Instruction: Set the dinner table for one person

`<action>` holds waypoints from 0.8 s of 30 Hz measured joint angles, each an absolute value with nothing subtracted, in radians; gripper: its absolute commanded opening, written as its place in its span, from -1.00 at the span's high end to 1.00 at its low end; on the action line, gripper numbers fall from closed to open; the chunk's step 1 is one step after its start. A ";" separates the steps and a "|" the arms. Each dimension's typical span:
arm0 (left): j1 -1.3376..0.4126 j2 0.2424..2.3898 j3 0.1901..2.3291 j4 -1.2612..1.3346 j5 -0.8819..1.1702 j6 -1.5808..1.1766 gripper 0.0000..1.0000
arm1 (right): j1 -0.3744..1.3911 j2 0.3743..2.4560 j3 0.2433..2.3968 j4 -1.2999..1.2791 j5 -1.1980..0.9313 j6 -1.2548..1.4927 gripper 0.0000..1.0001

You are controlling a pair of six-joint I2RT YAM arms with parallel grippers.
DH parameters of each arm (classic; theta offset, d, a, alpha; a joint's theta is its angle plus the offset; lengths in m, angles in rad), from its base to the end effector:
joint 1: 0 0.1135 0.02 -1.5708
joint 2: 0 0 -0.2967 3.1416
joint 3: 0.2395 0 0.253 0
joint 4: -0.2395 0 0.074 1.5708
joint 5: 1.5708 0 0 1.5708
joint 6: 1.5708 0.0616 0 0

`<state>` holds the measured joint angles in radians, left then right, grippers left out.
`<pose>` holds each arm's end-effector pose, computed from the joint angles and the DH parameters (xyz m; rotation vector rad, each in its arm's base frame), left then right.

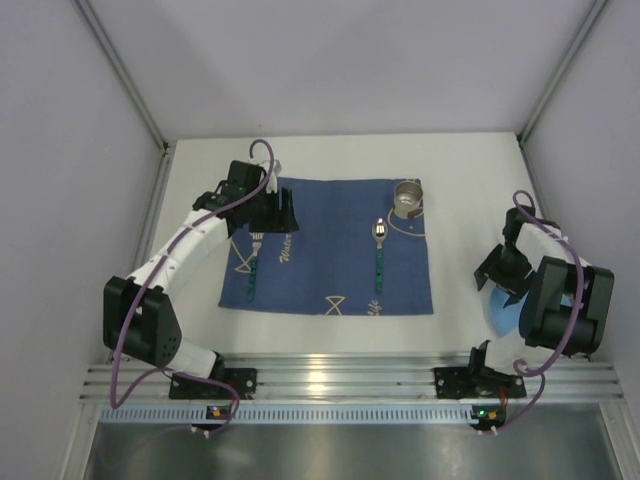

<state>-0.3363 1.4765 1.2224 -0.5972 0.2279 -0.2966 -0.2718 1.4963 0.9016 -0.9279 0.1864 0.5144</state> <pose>0.3101 -0.1231 0.3044 0.1553 2.4667 -0.5576 0.2297 -0.0759 0.1870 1.1782 2.8231 -0.2749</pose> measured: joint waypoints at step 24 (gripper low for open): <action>-0.333 1.438 1.208 -0.615 0.128 -0.308 -0.36 | 0.040 1.499 1.494 -1.062 0.307 0.551 1.00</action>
